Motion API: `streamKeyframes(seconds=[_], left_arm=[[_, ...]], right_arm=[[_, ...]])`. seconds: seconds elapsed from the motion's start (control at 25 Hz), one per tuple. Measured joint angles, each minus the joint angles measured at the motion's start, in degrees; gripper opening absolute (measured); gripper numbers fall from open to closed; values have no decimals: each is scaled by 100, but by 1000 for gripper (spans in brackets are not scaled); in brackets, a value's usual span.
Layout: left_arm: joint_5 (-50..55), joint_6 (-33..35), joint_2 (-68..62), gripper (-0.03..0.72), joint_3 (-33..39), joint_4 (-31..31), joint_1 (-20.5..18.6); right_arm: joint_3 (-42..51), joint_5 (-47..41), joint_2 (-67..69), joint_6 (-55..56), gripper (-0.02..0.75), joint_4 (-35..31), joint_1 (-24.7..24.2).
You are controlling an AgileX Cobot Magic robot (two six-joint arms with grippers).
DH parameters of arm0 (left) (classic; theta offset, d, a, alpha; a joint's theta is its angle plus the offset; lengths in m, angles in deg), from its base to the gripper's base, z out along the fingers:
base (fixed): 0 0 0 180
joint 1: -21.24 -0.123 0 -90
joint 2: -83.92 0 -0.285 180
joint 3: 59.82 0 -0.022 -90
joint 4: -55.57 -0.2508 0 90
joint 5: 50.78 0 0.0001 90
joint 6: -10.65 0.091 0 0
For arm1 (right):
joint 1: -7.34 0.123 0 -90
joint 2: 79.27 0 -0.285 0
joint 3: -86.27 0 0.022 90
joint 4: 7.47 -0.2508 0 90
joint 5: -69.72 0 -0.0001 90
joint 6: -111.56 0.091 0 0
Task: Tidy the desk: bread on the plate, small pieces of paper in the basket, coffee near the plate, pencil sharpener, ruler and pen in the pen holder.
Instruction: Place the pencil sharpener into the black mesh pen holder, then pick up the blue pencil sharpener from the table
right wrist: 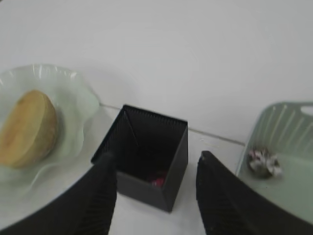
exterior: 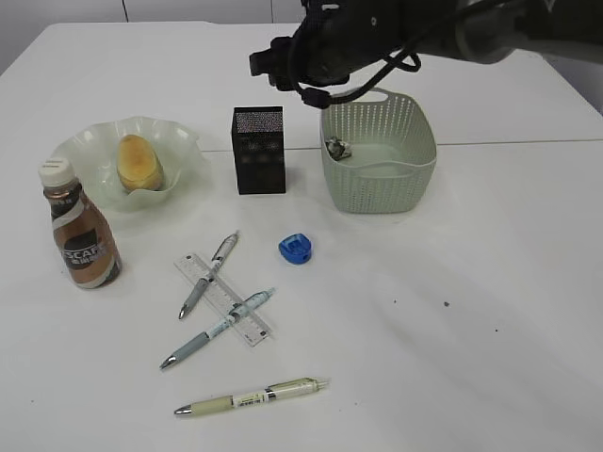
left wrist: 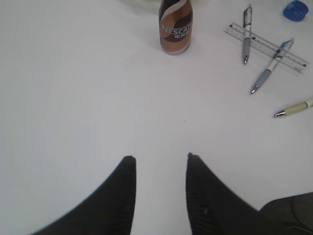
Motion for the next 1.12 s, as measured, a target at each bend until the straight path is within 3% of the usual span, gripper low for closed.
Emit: streamKeyframes(seconds=[0.32, 0.76, 1.12], left_arm=[[-41, 0, 0, 254, 0, 0, 0], [-64, 0, 0, 254, 0, 0, 0], [-97, 0, 0, 254, 0, 0, 0]], right_arm=[[-95, -2518, -95, -316, 386, -253, 0], [-1268, -4694, 396, -1123, 386, -1165, 0], [-1717, -4901, 1210, -1452, 386, -1499, 12]])
